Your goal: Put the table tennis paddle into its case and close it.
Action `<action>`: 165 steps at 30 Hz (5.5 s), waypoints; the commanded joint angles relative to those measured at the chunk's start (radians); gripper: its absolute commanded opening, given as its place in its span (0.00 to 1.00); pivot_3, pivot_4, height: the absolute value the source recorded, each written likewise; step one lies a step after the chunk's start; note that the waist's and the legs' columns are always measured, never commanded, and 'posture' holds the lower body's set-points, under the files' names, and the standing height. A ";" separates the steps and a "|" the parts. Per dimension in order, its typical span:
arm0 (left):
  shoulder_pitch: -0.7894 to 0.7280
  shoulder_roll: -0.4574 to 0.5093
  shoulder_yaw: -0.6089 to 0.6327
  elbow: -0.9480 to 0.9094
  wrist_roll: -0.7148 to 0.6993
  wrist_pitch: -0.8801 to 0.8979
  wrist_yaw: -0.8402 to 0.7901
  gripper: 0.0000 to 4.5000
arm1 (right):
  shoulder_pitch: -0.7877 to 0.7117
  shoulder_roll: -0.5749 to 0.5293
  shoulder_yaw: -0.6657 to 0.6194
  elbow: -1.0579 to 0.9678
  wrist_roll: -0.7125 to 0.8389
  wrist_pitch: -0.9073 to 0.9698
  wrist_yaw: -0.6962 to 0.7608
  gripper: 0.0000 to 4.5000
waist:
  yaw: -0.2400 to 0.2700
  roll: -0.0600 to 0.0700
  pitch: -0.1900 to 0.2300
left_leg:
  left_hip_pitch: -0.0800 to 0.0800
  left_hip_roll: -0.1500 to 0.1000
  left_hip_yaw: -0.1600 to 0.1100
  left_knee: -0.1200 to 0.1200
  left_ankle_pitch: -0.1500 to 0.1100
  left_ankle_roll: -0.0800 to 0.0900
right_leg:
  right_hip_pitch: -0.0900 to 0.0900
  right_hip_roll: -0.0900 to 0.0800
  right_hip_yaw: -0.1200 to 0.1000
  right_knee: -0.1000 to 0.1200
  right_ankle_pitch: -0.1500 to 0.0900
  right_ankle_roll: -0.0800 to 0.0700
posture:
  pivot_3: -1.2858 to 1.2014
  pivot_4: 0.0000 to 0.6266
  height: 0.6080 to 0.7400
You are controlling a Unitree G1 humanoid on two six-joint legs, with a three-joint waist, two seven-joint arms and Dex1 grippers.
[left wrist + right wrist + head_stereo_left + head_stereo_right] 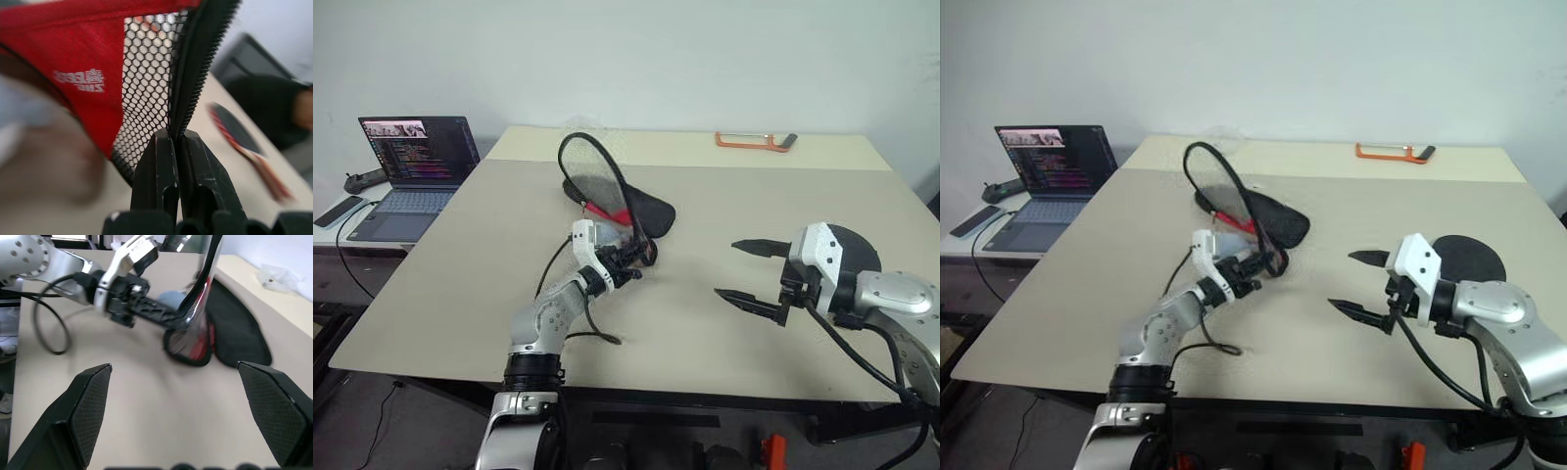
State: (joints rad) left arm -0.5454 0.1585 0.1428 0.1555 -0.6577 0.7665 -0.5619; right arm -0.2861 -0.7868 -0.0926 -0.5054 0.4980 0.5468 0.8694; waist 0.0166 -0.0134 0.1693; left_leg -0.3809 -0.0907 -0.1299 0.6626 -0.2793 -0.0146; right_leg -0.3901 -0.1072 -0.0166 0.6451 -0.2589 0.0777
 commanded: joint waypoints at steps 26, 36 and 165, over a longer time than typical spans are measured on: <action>-0.034 0.219 0.082 -0.045 -0.352 0.521 -0.217 0.00 | 0.056 -0.033 -0.064 -0.061 0.057 0.012 0.009 1.00 | -0.017 0.000 0.000 | 0.000 0.000 0.000 0.000 0.000 0.000 | -0.001 0.000 0.002 0.001 0.000 0.000 | 0.52 0.24 1.00; -0.099 0.333 0.103 0.146 -0.107 0.209 -0.174 0.16 | 0.019 0.000 -0.028 -0.062 0.071 0.043 -0.017 1.00 | -0.018 0.000 0.000 | 0.000 0.000 0.000 -0.001 0.000 0.000 | -0.001 0.000 0.004 0.001 0.000 0.000 | 0.52 0.24 1.00; -0.096 0.514 -0.213 -0.215 0.058 -0.179 -0.756 1.00 | -0.274 0.769 -0.218 0.314 -0.085 0.508 -1.041 0.05 | -0.074 -0.001 0.000 | -0.003 0.001 0.026 0.000 0.002 0.004 | -0.031 0.001 0.031 0.033 0.000 -0.002 | 0.52 0.24 1.00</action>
State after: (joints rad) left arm -0.6382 0.6747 -0.0796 -0.0341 -0.5982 0.6032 -1.3185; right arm -0.5615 -0.0081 -0.3225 -0.1547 0.4143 1.0522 -0.1777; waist -0.0570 -0.0143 0.1691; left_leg -0.3841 -0.0900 -0.1035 0.6629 -0.2774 -0.0104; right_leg -0.4210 -0.1057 0.0141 0.6783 -0.2589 0.0758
